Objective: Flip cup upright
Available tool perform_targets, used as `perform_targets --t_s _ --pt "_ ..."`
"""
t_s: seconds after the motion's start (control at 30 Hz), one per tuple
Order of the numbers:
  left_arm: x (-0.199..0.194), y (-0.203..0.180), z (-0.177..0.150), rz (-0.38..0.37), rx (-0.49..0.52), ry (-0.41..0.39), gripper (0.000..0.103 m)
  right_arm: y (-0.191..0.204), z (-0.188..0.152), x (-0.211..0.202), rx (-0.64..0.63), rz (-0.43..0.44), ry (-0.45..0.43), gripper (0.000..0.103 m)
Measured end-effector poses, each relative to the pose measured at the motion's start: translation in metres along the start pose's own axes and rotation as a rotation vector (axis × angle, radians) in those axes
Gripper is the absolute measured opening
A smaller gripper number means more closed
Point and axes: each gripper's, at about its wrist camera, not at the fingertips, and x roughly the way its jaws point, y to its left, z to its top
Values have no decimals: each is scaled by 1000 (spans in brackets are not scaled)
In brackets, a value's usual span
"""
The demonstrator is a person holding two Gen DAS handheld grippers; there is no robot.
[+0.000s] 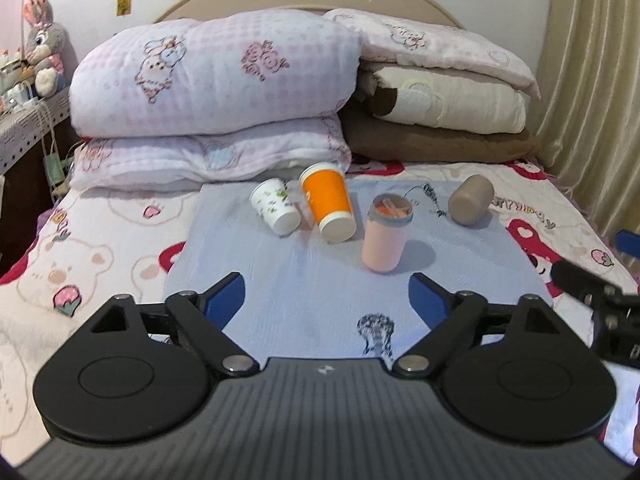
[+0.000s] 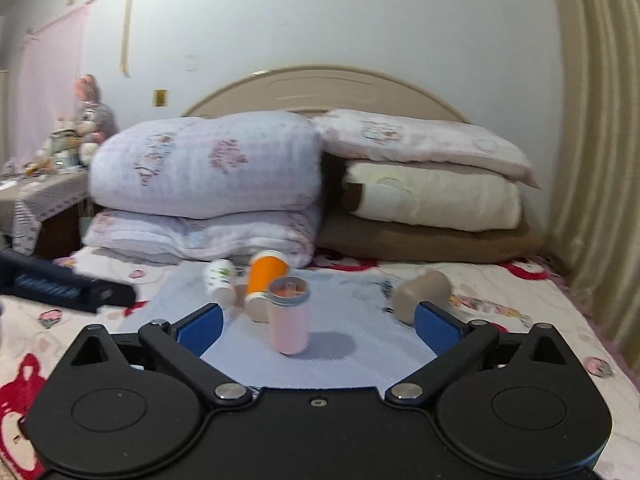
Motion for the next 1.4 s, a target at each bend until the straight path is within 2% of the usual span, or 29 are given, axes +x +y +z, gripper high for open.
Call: perform_targets --t_s 0.13,0.23,0.33,0.53,0.77,1.17,1.4 --pt "-4 1 -12 33 19 -1 103 5 -1 -5 -17 -26 3 103" --pt "-5 2 -22 56 35 2 103 8 -1 -9 -18 -31 -13 103" --pt "-6 5 -24 49 28 -2 103 11 -1 -11 -11 -42 -13 103" --pt "-13 11 -23 48 13 -20 103 14 -2 -14 -9 -39 2 103" --pt "-15 16 -23 60 -7 -6 103 22 -1 -16 -44 -60 11 103" --pt "-18 20 -24 65 -28 -7 103 24 0 -18 -29 -71 27 103" --pt "-17 18 -25 95 -3 -7 103 19 -3 -16 -2 -78 52 103"
